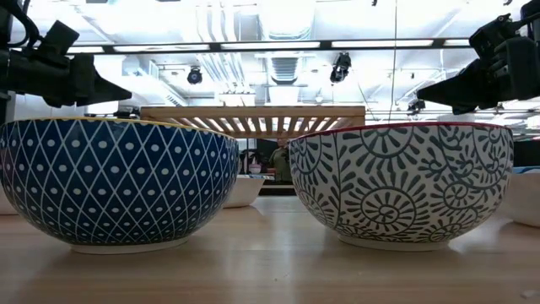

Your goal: Place and stack bowls onto a shelf

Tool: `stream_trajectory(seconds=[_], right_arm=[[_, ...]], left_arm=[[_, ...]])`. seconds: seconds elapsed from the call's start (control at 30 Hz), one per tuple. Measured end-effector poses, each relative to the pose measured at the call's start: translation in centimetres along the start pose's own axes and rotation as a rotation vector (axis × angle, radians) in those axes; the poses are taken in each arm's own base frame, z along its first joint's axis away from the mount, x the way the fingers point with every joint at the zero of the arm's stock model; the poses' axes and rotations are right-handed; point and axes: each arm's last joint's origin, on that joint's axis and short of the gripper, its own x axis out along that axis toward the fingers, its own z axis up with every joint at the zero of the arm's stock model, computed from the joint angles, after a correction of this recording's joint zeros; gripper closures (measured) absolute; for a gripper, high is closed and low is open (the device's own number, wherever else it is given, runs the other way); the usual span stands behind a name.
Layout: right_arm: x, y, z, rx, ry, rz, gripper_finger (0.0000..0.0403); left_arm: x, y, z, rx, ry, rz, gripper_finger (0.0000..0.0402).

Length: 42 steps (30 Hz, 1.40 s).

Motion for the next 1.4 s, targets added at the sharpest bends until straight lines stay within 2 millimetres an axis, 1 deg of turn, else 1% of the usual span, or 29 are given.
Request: stream_trajectory(seconds=[0.27,0.3,0.33,0.37,0.4,0.43,0.47,0.57,0.6,0.67,0.73,0.8,0.9,1.03,1.13,1.2,1.27,1.4], right_arm=[[0.0,0.0,0.0,0.001,-0.001,0.0,0.039],[0.0,0.0,0.0,0.014,-0.001,0.001,0.039],[0.0,0.0,0.1,0.06,-0.006,0.003,0.039],[0.0,0.0,0.2,0.153,-0.015,0.004,0.039],[0.0,0.0,0.4,0.269,-0.031,0.02,0.039],[0.0,0.1,0.5,0.345,-0.037,0.054,0.039],[0.0,0.2,0.7,0.378,-0.052,0.106,0.039],[-0.2,0.8,1.4,0.426,-0.08,0.317,0.039],[-0.3,0.9,1.8,0.462,-0.106,0.359,0.039],[-0.4,0.9,2.7,0.533,-0.179,0.402,0.039],[-0.7,1.0,3.5,0.564,-0.252,0.44,0.039],[-0.8,1.1,4.1,0.578,-0.313,0.462,0.039],[-0.6,1.3,4.5,0.599,-0.342,0.443,0.039],[0.3,1.8,4.0,0.618,-0.274,0.347,0.039],[1.1,2.0,4.1,0.622,-0.223,0.261,0.039],[1.8,2.2,4.8,0.614,-0.191,0.224,0.039],[2.4,2.4,5.8,0.6,-0.154,0.198,0.039],[3.8,3.0,8.4,0.556,-0.047,0.172,0.039]], left_arm=[[0.0,0.0,0.0,-0.02,-0.002,0.0,0.0326],[0.0,0.0,0.2,-0.098,-0.011,-0.004,0.0326],[0.0,0.0,0.5,-0.232,-0.024,-0.018,0.0326],[0.0,0.0,0.7,-0.352,-0.034,-0.036,0.0326],[0.0,-0.1,0.7,-0.429,-0.034,-0.064,0.0326],[0.0,-0.2,0.7,-0.459,-0.028,-0.099,0.0326],[0.0,-0.3,0.7,-0.472,-0.021,-0.141,0.0326],[-0.1,-0.7,0.8,-0.54,-0.009,-0.258,0.0326],[-0.1,-0.7,1.0,-0.579,-0.014,-0.279,0.0326],[-0.1,-0.6,1.4,-0.668,-0.032,-0.295,0.0326],[-0.2,-0.5,1.9,-0.768,-0.058,-0.303,0.0326],[-0.2,-0.3,2.3,-0.829,-0.084,-0.31,0.0326],[-0.3,-0.2,2.8,-0.873,-0.114,-0.315,0.0326],[-0.3,0.1,3.3,-0.921,-0.152,-0.309,0.0326],[-0.4,0.6,3.6,-0.923,-0.188,-0.191,0.0326],[-0.3,0.8,3.5,-0.929,-0.187,-0.114,0.0326],[-0.3,0.9,3.4,-0.938,-0.185,-0.064,0.0326],[-0.3,1.0,3.4,-0.941,-0.184,-0.049,0.0326]])
